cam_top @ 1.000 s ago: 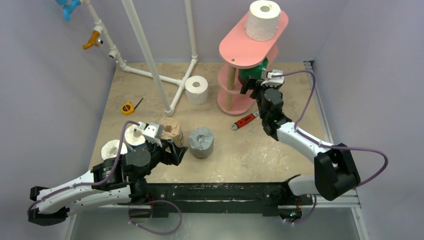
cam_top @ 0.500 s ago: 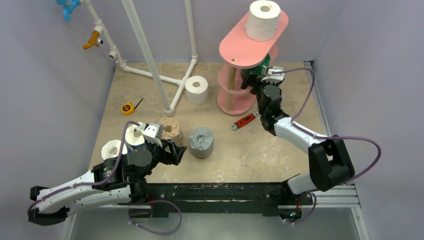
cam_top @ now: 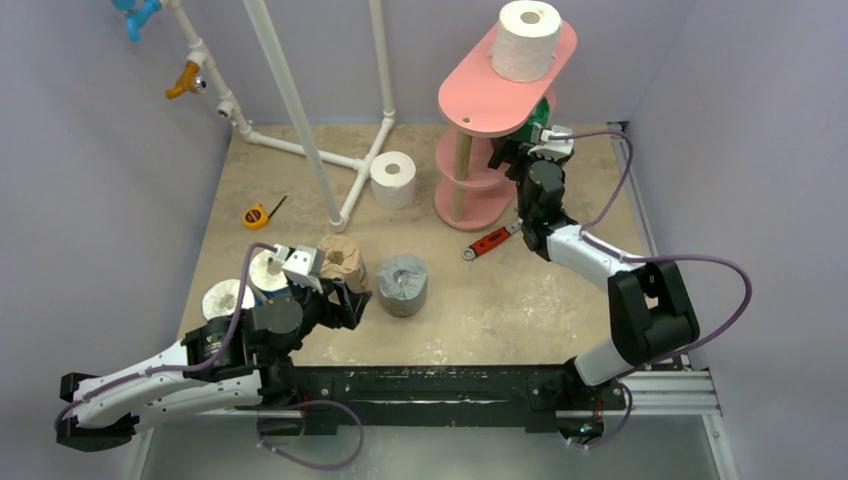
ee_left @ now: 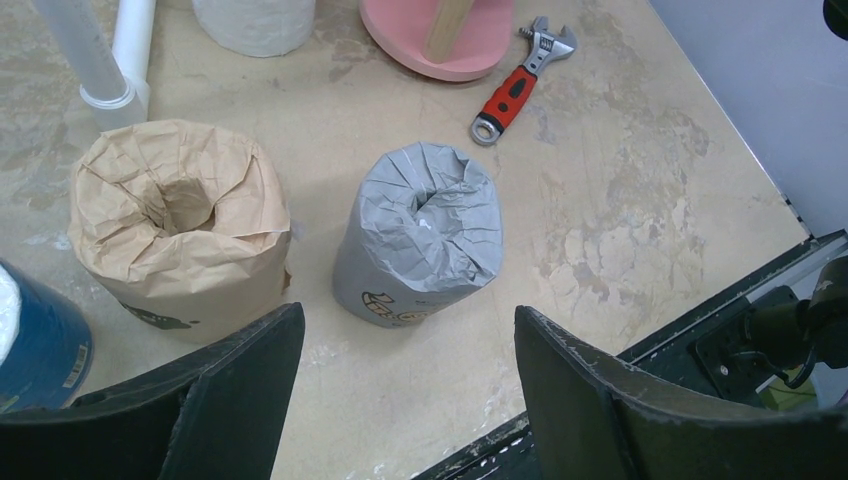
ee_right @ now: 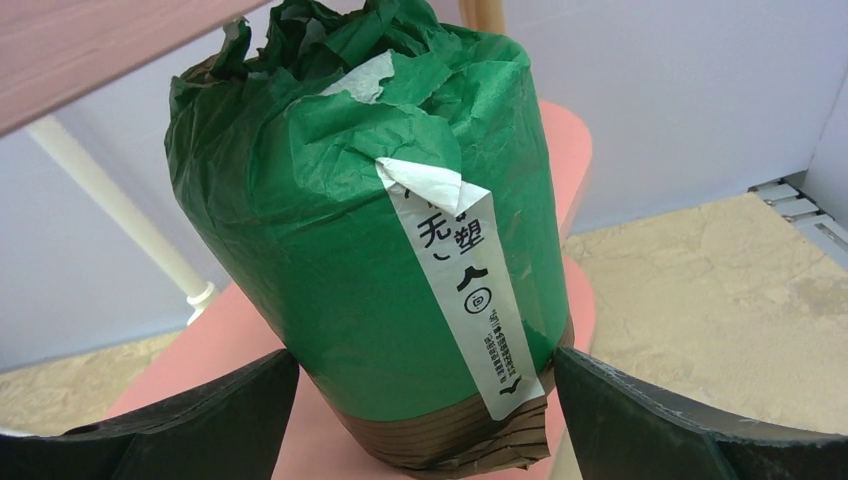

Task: Place and organize the paper towels onto the shelf
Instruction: Move the paper towel to the shelf.

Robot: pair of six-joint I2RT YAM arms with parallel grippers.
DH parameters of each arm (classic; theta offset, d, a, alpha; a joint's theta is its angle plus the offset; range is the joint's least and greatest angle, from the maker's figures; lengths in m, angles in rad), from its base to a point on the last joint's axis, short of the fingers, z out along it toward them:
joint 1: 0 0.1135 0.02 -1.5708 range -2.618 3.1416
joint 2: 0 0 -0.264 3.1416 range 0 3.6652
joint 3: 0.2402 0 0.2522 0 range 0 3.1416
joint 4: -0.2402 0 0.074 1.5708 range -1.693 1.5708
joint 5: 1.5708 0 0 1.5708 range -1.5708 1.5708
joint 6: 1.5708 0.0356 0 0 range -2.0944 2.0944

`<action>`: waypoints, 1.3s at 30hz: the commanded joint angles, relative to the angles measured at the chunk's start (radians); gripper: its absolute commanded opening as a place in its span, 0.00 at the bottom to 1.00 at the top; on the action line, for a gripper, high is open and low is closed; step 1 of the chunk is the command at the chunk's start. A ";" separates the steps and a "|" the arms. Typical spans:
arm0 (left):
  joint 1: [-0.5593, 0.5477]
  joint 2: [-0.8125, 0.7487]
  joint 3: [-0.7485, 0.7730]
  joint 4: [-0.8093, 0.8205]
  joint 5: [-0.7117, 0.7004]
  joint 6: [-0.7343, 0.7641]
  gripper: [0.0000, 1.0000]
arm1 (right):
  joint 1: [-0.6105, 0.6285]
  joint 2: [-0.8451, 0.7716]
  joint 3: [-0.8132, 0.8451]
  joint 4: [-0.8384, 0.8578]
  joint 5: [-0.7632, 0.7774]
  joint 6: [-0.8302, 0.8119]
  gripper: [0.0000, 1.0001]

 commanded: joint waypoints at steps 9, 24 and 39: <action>0.001 0.013 -0.003 0.019 -0.037 0.019 0.77 | -0.040 0.092 0.107 0.107 -0.007 -0.054 0.97; 0.001 0.016 0.000 0.013 -0.049 0.016 0.76 | -0.062 0.163 0.177 0.127 -0.022 -0.078 0.96; 0.001 -0.008 -0.008 0.005 -0.076 0.008 0.77 | -0.095 0.241 0.266 0.118 -0.047 -0.088 0.95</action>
